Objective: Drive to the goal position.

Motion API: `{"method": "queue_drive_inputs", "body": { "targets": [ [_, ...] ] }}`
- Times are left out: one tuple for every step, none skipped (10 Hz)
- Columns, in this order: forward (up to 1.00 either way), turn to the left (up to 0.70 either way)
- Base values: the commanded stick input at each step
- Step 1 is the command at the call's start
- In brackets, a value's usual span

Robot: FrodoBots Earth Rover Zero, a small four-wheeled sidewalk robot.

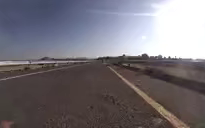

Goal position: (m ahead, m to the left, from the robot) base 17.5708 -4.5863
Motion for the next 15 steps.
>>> {"method": "queue_drive_inputs", "body": {
  "targets": [
    [0.70,0.00],
    [0.70,0.00],
    [0.70,0.00],
    [0.70,0.00],
    [0.70,0.00],
    [0.70,0.00],
    [0.70,0.00],
    [0.70,0.00],
    [0.70,0.00],
    [0.70,0.00],
    [0.70,0.00],
    [0.70,0.00],
    [0.70,0.00],
    [0.70,0.00],
    [0.70,0.00]
  ]
}}
